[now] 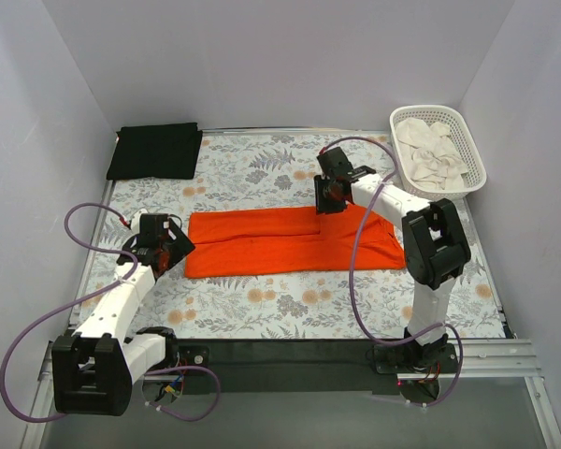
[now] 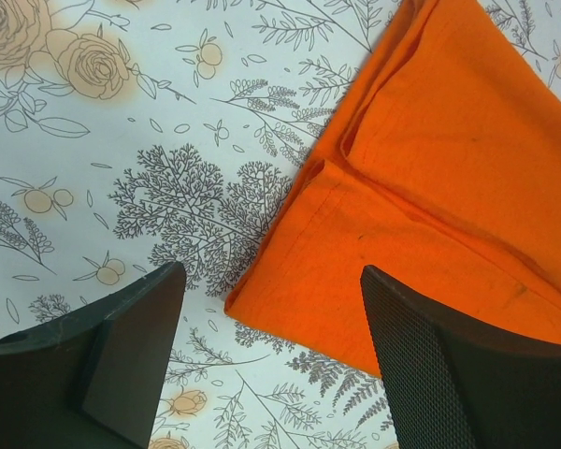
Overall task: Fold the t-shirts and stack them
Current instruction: Fold the tshirt
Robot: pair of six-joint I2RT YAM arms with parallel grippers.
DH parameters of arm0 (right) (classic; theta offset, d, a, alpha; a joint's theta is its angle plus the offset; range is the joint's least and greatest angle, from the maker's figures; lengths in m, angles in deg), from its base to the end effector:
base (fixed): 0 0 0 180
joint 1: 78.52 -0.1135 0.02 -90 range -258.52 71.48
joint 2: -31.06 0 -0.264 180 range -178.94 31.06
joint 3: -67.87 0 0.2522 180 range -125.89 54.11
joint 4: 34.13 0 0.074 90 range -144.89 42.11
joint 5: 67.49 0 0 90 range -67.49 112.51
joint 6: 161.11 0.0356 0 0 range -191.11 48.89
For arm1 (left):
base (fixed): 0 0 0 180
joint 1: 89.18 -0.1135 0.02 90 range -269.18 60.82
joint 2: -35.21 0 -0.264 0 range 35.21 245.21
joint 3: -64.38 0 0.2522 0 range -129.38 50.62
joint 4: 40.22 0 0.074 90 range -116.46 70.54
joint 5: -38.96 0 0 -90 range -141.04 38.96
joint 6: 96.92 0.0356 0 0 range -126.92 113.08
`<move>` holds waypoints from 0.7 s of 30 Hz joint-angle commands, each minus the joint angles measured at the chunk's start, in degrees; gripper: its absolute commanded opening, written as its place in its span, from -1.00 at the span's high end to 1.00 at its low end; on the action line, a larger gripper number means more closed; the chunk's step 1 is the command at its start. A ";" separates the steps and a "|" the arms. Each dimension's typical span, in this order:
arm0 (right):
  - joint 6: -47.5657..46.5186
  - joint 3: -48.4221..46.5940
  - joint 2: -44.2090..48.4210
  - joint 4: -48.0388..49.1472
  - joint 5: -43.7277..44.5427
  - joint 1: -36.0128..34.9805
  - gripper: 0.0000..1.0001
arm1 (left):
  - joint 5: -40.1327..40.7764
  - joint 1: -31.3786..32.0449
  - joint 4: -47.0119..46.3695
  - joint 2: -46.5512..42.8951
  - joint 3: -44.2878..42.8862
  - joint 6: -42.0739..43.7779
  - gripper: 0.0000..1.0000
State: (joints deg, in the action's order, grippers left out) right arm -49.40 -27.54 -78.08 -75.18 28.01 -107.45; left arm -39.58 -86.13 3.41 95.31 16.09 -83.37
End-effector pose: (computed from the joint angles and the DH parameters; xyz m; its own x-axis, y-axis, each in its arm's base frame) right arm 0.3646 0.1976 0.2136 -0.8245 -0.0350 -0.5648 -0.1379 0.9804 0.1406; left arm 0.1971 -0.0034 0.2011 -0.1340 -0.9470 -0.2920 -0.8136 0.2733 -0.5131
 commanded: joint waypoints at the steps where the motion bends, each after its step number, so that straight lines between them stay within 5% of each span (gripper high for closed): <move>1: 0.52 -3.78 -2.29 -1.10 2.94 -0.16 0.37 | -0.65 -0.06 -3.58 -1.82 1.91 0.95 -0.40; 21: -0.36 -4.84 -6.87 -2.68 3.64 -0.96 0.46 | -1.00 -0.06 -5.79 -1.21 1.92 1.47 -0.40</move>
State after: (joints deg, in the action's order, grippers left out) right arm -49.22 -29.81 -84.18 -77.33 30.39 -107.97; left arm -40.58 -86.13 -1.31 95.05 18.00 -82.73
